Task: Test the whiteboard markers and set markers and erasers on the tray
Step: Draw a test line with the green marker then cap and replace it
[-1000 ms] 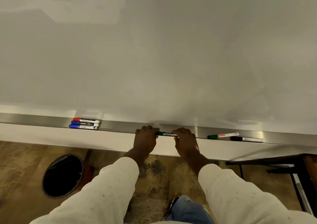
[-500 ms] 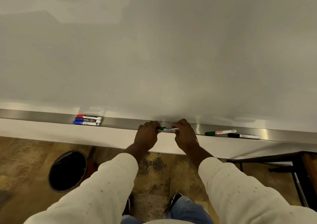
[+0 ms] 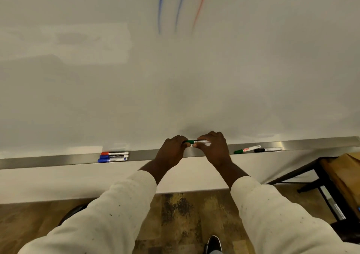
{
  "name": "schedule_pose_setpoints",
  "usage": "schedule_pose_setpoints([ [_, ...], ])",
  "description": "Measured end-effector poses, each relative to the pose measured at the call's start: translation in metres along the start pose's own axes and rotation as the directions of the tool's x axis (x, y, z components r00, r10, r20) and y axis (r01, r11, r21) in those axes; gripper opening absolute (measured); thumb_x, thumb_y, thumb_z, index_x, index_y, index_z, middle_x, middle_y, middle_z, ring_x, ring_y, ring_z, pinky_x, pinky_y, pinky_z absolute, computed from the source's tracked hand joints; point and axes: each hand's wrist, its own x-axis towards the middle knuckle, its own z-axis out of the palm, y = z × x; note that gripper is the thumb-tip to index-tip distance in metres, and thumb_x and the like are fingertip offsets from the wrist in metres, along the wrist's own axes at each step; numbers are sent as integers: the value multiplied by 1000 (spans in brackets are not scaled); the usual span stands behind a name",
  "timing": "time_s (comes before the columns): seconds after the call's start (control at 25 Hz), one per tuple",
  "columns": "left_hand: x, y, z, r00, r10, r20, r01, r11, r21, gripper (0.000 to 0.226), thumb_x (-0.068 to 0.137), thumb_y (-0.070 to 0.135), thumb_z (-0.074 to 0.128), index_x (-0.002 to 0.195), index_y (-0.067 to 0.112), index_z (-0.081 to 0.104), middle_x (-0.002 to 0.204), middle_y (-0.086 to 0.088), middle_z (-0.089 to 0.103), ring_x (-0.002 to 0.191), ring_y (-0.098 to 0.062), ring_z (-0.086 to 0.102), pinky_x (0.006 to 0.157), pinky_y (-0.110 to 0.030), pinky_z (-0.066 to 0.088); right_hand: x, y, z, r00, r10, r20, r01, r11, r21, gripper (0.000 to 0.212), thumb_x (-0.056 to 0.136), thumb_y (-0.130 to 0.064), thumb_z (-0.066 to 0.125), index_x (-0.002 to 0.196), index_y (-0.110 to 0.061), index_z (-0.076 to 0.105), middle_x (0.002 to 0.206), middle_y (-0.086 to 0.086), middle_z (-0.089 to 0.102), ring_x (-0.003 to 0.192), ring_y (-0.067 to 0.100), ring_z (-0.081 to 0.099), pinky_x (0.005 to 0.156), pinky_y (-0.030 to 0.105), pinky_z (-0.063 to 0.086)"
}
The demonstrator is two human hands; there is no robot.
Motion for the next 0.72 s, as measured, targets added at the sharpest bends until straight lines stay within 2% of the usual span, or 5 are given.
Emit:
schedule_pose_setpoints([
  [0.12,-6,9,-39,996,78,-31,-77,996,38,23,100,28,48,98,14,66,89,-4,63,79,-23,57,66,-29,35,-3,-42,-19,995,-41,-88,35,997,-72,23,74,-49,78,81,-27,75,82,-6,66,88,21,53,72,34,38],
  [0.32,5,41,-109,971,203,-123,-192,977,93,20,99,22,49,93,14,66,84,-3,62,76,-22,58,69,-34,46,16,-106,-66,984,-94,-153,38,942,-333,28,87,-53,64,77,-28,72,81,-5,64,91,22,51,73,35,35],
  [0.52,22,77,-177,911,333,-243,-286,935,210,20,98,22,51,100,11,67,88,-7,63,77,-24,58,69,-38,48,46,-156,-121,962,-159,-222,73,933,-351,37,92,-54,55,76,-24,68,81,-5,64,92,22,51,76,36,36],
  [0.72,41,122,-235,837,399,-374,-294,905,306,18,98,22,53,102,11,67,89,-6,63,75,-21,57,65,-29,40,74,-202,-181,910,-285,-300,138,892,-431,42,92,-61,50,85,-25,71,86,-5,68,93,21,52,76,36,38],
])
